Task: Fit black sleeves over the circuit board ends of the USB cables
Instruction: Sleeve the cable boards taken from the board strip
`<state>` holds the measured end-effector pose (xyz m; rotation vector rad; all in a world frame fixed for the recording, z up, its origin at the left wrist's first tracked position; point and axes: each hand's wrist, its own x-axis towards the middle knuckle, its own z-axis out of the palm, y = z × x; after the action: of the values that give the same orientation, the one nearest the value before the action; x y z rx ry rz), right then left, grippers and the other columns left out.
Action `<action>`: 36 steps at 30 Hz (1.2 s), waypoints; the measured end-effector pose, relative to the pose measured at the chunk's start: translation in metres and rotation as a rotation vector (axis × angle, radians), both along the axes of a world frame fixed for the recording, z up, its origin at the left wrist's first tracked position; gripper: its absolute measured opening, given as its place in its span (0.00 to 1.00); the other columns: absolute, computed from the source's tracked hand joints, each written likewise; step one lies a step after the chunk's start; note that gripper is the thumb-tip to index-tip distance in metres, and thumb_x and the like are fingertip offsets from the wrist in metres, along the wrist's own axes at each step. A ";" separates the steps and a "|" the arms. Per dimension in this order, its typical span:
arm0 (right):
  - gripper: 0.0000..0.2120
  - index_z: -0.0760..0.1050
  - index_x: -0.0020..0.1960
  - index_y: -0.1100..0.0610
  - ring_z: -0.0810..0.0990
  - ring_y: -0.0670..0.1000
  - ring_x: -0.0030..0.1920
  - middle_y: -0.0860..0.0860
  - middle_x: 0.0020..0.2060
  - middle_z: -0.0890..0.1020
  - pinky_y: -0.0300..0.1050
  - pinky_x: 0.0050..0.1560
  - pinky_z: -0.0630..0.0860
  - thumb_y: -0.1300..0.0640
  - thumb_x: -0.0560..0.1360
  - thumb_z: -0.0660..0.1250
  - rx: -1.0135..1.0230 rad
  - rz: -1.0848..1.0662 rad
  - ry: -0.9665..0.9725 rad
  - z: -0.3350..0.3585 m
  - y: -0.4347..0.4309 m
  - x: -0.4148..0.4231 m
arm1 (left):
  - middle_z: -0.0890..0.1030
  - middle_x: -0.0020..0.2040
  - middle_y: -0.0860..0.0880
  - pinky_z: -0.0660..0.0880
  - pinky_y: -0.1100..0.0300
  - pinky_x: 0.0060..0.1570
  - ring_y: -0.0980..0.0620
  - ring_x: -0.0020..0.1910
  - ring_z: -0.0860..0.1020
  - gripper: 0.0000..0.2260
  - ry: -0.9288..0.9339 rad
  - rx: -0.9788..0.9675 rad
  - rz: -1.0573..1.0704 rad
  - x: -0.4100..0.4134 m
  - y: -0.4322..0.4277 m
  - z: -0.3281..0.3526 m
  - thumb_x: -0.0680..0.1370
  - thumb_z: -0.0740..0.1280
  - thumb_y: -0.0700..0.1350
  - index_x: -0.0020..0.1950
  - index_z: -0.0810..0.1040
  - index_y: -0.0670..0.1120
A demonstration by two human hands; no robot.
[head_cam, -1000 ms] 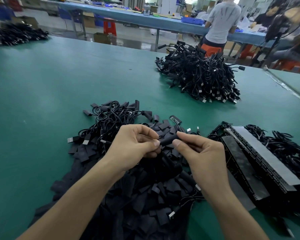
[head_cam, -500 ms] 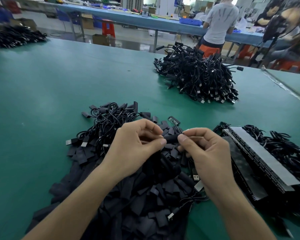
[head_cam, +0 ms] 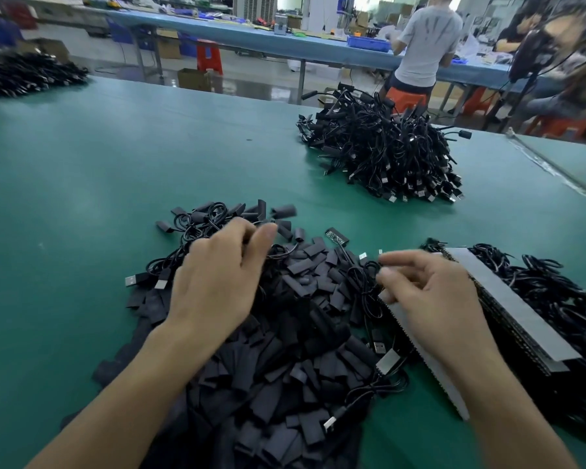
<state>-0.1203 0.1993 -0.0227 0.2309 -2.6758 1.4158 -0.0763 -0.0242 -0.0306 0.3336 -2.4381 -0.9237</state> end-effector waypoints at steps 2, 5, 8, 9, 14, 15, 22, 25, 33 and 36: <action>0.07 0.81 0.53 0.46 0.81 0.42 0.40 0.42 0.36 0.82 0.35 0.44 0.76 0.54 0.76 0.71 0.299 0.027 -0.042 0.000 0.006 0.001 | 0.80 0.38 0.55 0.75 0.51 0.39 0.52 0.39 0.79 0.18 -0.008 0.013 0.050 -0.003 -0.008 -0.003 0.80 0.55 0.63 0.55 0.77 0.54; 0.11 0.78 0.54 0.46 0.80 0.49 0.47 0.45 0.45 0.81 0.48 0.52 0.78 0.46 0.73 0.73 0.581 0.030 -0.195 0.001 0.007 0.006 | 0.74 0.55 0.51 0.69 0.56 0.56 0.51 0.54 0.72 0.17 -0.034 0.051 0.089 -0.008 -0.014 -0.010 0.82 0.61 0.53 0.71 0.71 0.51; 0.19 0.72 0.58 0.44 0.78 0.53 0.49 0.49 0.50 0.78 0.50 0.52 0.78 0.44 0.71 0.74 0.772 0.091 -0.332 0.001 0.001 0.011 | 0.69 0.62 0.49 0.59 0.67 0.58 0.56 0.56 0.67 0.21 -0.063 0.114 0.050 -0.009 -0.020 -0.013 0.82 0.63 0.42 0.74 0.68 0.52; 0.20 0.71 0.59 0.45 0.79 0.53 0.49 0.49 0.51 0.78 0.51 0.52 0.79 0.44 0.71 0.73 0.792 0.102 -0.343 0.001 -0.001 0.012 | 0.69 0.65 0.48 0.59 0.67 0.60 0.55 0.59 0.69 0.22 -0.079 0.116 0.026 -0.009 -0.021 -0.014 0.81 0.63 0.40 0.75 0.67 0.52; 0.16 0.69 0.59 0.47 0.79 0.52 0.44 0.49 0.46 0.76 0.52 0.49 0.80 0.49 0.74 0.69 0.832 0.148 -0.298 -0.001 -0.007 0.015 | 0.66 0.75 0.45 0.58 0.54 0.73 0.47 0.75 0.60 0.21 -0.113 -0.010 0.037 -0.009 -0.019 -0.017 0.81 0.65 0.44 0.74 0.70 0.49; 0.16 0.69 0.61 0.47 0.79 0.52 0.45 0.49 0.47 0.77 0.52 0.50 0.80 0.50 0.74 0.68 0.810 0.152 -0.296 -0.001 -0.007 0.015 | 0.66 0.75 0.46 0.59 0.49 0.73 0.45 0.75 0.60 0.20 -0.115 -0.060 0.066 -0.009 -0.018 -0.017 0.81 0.66 0.47 0.73 0.71 0.50; 0.18 0.73 0.63 0.43 0.77 0.43 0.44 0.43 0.37 0.82 0.49 0.48 0.79 0.52 0.73 0.66 0.541 0.333 -0.207 0.001 -0.014 0.017 | 0.78 0.55 0.52 0.70 0.48 0.59 0.46 0.59 0.73 0.09 0.109 -0.145 0.037 -0.008 -0.010 -0.013 0.76 0.69 0.49 0.55 0.81 0.50; 0.17 0.72 0.63 0.41 0.77 0.41 0.43 0.43 0.38 0.82 0.47 0.46 0.80 0.49 0.75 0.68 0.509 0.450 -0.177 -0.003 -0.021 0.020 | 0.79 0.45 0.56 0.73 0.56 0.51 0.52 0.46 0.76 0.03 0.151 -0.100 -0.067 -0.007 -0.005 -0.015 0.76 0.70 0.45 0.49 0.80 0.51; 0.16 0.78 0.57 0.44 0.76 0.43 0.34 0.45 0.33 0.82 0.44 0.34 0.74 0.60 0.74 0.63 0.451 0.440 -0.029 -0.007 -0.024 0.018 | 0.80 0.55 0.60 0.64 0.56 0.55 0.55 0.56 0.77 0.14 -0.086 -0.399 -0.282 -0.004 0.020 -0.043 0.76 0.62 0.59 0.58 0.78 0.59; 0.17 0.77 0.54 0.44 0.77 0.46 0.33 0.47 0.32 0.82 0.49 0.35 0.77 0.60 0.71 0.63 0.483 0.500 -0.095 -0.009 -0.026 0.020 | 0.79 0.57 0.60 0.62 0.56 0.54 0.54 0.58 0.76 0.14 -0.102 -0.440 -0.283 -0.003 0.023 -0.055 0.77 0.61 0.57 0.62 0.76 0.60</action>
<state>-0.1002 0.1736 -0.0313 0.9485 -3.1436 0.8386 -0.0789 -0.0015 -0.0854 -0.1272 -2.7410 -0.4587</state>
